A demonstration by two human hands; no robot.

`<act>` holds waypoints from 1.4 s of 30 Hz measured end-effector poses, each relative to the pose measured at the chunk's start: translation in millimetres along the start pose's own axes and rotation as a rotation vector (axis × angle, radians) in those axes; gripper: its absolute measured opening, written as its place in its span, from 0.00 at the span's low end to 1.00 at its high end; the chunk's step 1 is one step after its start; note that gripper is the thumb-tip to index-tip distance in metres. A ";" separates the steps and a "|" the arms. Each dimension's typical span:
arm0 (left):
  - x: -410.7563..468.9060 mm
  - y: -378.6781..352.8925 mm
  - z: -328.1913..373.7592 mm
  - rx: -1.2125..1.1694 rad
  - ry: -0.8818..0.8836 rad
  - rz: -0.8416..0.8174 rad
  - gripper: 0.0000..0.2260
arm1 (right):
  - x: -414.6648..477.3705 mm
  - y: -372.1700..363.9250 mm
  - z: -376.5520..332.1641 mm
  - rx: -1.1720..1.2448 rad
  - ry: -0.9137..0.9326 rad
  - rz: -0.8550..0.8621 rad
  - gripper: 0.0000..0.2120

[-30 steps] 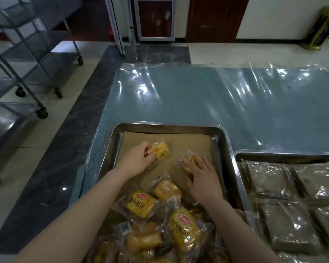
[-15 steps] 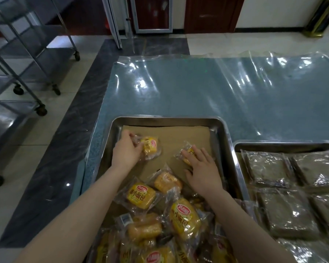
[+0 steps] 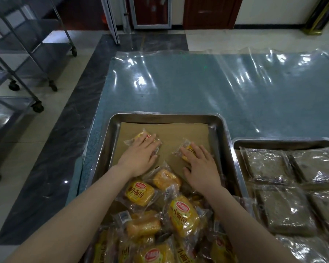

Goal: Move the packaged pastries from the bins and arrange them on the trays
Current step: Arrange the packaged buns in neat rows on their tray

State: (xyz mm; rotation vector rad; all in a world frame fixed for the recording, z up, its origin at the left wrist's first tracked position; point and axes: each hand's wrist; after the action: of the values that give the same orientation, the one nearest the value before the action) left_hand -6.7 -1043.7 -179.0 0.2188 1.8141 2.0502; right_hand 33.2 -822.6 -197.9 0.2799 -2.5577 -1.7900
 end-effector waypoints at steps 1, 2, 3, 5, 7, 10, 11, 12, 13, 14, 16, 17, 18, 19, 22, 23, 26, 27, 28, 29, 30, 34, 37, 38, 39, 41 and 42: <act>1.8 -2.9 -1.1 0.020 0.014 -0.024 0.25 | -0.2 0.1 0.0 0.000 0.001 0.001 0.29; 3.2 -5.1 -0.8 0.046 0.022 -0.043 0.25 | -0.2 0.1 -0.1 0.002 0.000 0.002 0.29; 4.4 -6.4 1.2 0.077 0.024 -0.067 0.25 | 0.0 0.0 -0.5 0.005 -0.001 0.000 0.29; 5.8 -7.8 5.9 0.116 0.055 -0.104 0.24 | 0.1 0.0 -0.6 0.006 -0.003 -0.004 0.29; 6.3 -7.3 7.4 0.130 0.095 -0.114 0.24 | -0.3 0.2 -0.3 0.003 -0.001 -0.004 0.30; 5.8 -5.1 9.3 0.114 0.110 -0.098 0.29 | -0.8 0.5 -0.5 0.005 0.003 -0.015 0.29; 6.1 -2.2 10.8 0.057 0.133 -0.087 0.31 | 0.5 1.6 -1.5 0.013 -0.001 -0.028 0.29; 6.8 1.4 11.9 -0.022 0.167 -0.070 0.31 | 3.3 3.8 -3.3 0.035 -0.014 -0.038 0.27; 7.4 5.0 12.2 -0.106 0.198 -0.049 0.30 | 7.4 6.8 -6.5 0.064 -0.033 -0.035 0.25; 7.4 7.9 11.1 -0.169 0.215 -0.026 0.28 | 12.5 10.2 -10.9 0.080 -0.048 -0.011 0.23; 4.7 10.5 6.3 -0.214 0.208 0.002 0.24 | 24.8 15.2 -23.7 0.067 -0.042 0.109 0.20; 1.8 9.6 3.2 -0.218 0.195 0.006 0.23 | 32.0 16.5 -32.3 0.080 -0.032 0.178 0.18; -1.4 7.3 0.5 -0.211 0.183 0.004 0.23 | 40.0 17.3 -41.6 0.128 -0.026 0.217 0.17; -4.7 4.0 -2.0 -0.194 0.173 0.000 0.24 | 48.9 17.5 -50.9 0.203 -0.030 0.206 0.15; -11.1 -8.2 -6.2 -0.167 0.161 -0.029 0.27 | 75.1 12.5 -73.5 0.250 -0.108 -0.040 0.13; -12.2 -11.9 -6.4 -0.175 0.161 -0.035 0.28 | 81.3 10.2 -78.0 0.196 -0.119 -0.098 0.12; -14.6 -20.1 -6.7 -0.172 0.144 -0.009 0.32 | 94.9 8.3 -82.5 0.170 -0.106 -0.139 0.10; -16.0 -21.8 -7.1 -0.160 0.139 0.002 0.33 | 98.9 8.7 -81.5 0.177 -0.098 -0.151 0.10; -17.4 -23.3 -7.7 -0.141 0.133 0.009 0.33 | 102.0 10.0 -80.7 0.163 -0.094 -0.173 0.10; -18.7 -24.6 -8.2 -0.117 0.127 0.011 0.33 | 104.9 11.4 -79.7 0.129 -0.091 -0.195 0.11; -19.3 -25.6 -8.1 -0.092 0.121 0.012 0.33 | 107.2 12.8 -79.2 0.073 -0.082 -0.214 0.11; -18.6 -24.2 -3.5 -0.083 0.154 0.007 0.32 | 109.8 19.0 -80.2 -0.138 -0.073 -0.186 0.07; -17.5 -23.1 1.5 -0.072 0.181 0.017 0.31 | 103.2 24.2 -78.3 -0.177 -0.060 -0.131 0.09; -17.1 -22.6 2.3 -0.073 0.200 0.024 0.30 | 99.1 25.8 -75.9 -0.184 -0.026 -0.085 0.10; -16.7 -21.8 2.1 -0.087 0.232 0.029 0.29 | 94.0 27.7 -71.6 -0.172 0.004 -0.019 0.11; -14.6 -19.8 -0.1 -0.112 0.293 0.040 0.28 | 80.4 35.0 -59.0 -0.076 -0.010 0.104 0.14; -13.0 -18.9 -1.5 -0.106 0.308 0.054 0.28 | 73.2 39.1 -51.0 -0.032 -0.042 0.129 0.14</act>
State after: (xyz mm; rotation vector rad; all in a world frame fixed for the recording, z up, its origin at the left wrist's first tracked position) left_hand 8.1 -1048.5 -195.9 -0.0841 1.8800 2.3152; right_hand -38.8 -868.1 -150.7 0.0751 -2.5077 -1.8081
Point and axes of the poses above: each hand's wrist, its own x-axis towards the middle knuckle, its own y-axis out of the back of the hand, z = x × y, and after that the axes turned 3 degrees about x, right-handed
